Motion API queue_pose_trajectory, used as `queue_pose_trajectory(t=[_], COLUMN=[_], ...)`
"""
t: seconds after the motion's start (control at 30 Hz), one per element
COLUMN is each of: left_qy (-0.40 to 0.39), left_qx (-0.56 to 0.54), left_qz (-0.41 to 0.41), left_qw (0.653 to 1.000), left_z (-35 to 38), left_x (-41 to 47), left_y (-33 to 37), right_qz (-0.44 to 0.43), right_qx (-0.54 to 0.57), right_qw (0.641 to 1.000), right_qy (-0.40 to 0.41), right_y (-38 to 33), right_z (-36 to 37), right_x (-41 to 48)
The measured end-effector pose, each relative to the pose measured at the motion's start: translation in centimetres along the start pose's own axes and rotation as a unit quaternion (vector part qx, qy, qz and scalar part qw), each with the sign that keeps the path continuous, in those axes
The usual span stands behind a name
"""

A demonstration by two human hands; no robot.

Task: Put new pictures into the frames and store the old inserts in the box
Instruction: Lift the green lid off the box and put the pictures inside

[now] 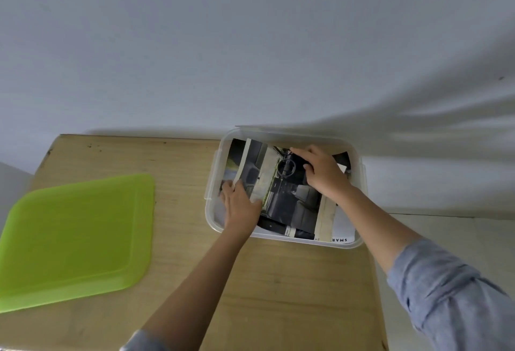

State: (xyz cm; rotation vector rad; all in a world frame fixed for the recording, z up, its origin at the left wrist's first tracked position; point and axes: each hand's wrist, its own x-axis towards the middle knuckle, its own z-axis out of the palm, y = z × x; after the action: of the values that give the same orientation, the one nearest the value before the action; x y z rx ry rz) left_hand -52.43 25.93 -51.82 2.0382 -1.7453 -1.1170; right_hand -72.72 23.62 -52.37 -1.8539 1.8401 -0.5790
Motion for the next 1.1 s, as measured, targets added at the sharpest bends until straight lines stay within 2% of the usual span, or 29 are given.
queue_pose_trajectory(t=[0.17,0.3,0.43,0.57,0.77,0.9,0.97,1.1], left_qy=[-0.021,-0.015,-0.025,-0.037,-0.039,-0.046,-0.056,-0.040], left_qx=[0.112,0.176,0.184,0.193,0.205,0.205,0.178,0.107], left_qz=[0.006,-0.001,0.029,0.047,0.038,0.043,0.064,0.162], left_qw=[0.993,0.984,0.982,0.979,0.977,0.977,0.980,0.980], left_z=[0.7,1.0,1.4,1.3,0.9,0.6,0.1,-2.3], left_x=[-0.1,0.2,0.2,0.6,0.7,0.6,0.5,0.5], left_y=[0.0,0.1,0.2,0.1,0.3,0.3,0.3,0.8], right_qz=[0.006,0.088,0.143,0.139,0.112,0.126,0.145,0.166], right_qx=[-0.035,-0.114,-0.202,-0.166,-0.131,-0.114,-0.100,-0.053], right_qw=[0.999,0.990,0.965,0.967,0.979,0.979,0.978,0.981], right_qy=[-0.001,0.001,-0.087,-0.132,-0.107,-0.110,-0.112,-0.083], right_y=[0.1,-0.3,-0.7,-0.7,0.3,-0.1,-1.0,-4.6], right_z=[0.5,0.5,1.2,2.0,2.1,1.8,1.3,0.1], right_x=[-0.4,-2.5,-4.5,-3.5,-2.9,-3.0,-2.8,-1.9])
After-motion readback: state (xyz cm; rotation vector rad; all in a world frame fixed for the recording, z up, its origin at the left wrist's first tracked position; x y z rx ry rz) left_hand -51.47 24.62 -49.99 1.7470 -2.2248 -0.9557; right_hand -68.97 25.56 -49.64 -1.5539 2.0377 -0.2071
